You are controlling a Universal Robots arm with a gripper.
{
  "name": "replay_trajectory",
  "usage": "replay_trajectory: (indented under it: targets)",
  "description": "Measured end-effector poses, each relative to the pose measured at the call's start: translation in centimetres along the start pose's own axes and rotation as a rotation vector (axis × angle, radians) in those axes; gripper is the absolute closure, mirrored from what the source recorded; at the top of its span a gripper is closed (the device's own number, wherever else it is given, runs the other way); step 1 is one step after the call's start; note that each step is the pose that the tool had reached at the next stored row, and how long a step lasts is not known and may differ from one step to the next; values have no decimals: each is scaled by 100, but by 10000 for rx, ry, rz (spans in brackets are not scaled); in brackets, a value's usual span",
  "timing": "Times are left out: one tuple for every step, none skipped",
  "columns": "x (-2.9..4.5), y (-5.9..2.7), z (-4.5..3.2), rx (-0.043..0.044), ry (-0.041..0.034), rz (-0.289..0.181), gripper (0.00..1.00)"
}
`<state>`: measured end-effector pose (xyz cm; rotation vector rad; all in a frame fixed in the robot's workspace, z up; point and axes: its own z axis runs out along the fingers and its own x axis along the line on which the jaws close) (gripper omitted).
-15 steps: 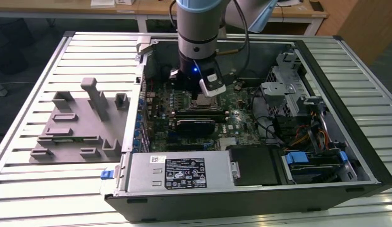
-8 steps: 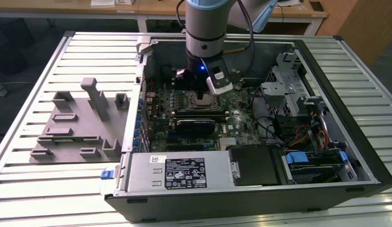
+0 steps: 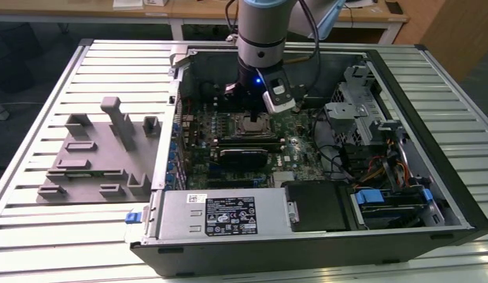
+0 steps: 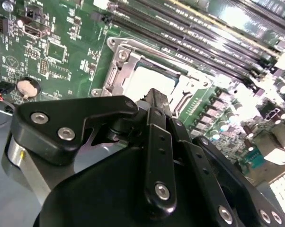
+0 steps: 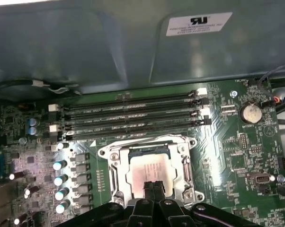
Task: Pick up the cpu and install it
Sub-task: 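Install the second cpu locking lever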
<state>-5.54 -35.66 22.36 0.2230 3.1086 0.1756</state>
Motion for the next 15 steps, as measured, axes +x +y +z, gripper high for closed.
replay_trajectory:
  targets:
    - [-5, 7, 3, 42, -6, -1, 89]
    - [-9, 13, 7, 82, -12, -2, 89]
    - [-13, 17, 10, 117, -17, -3, 89]
    - [-16, 22, 15, 143, -21, -3, 89]
    - [-17, 27, 22, 150, -22, -2, 89]
    - [-18, 31, 31, 150, -23, -3, 89]
    - [-20, 32, 40, 151, -23, -3, 89]
    - [-21, 35, 46, 153, -22, -1, 89]
    - [-21, 35, 47, 154, -22, -1, 89]
    - [-22, 35, 46, 154, -21, -1, 89]
    - [-22, 35, 46, 155, -22, -2, 89]
    - [-22, 35, 48, 152, -22, -2, 89]
    - [-23, 35, 48, 153, -22, -2, 89]
    - [-23, 35, 48, 153, -22, -2, 89]
    - [-23, 35, 48, 153, -22, -2, 89]
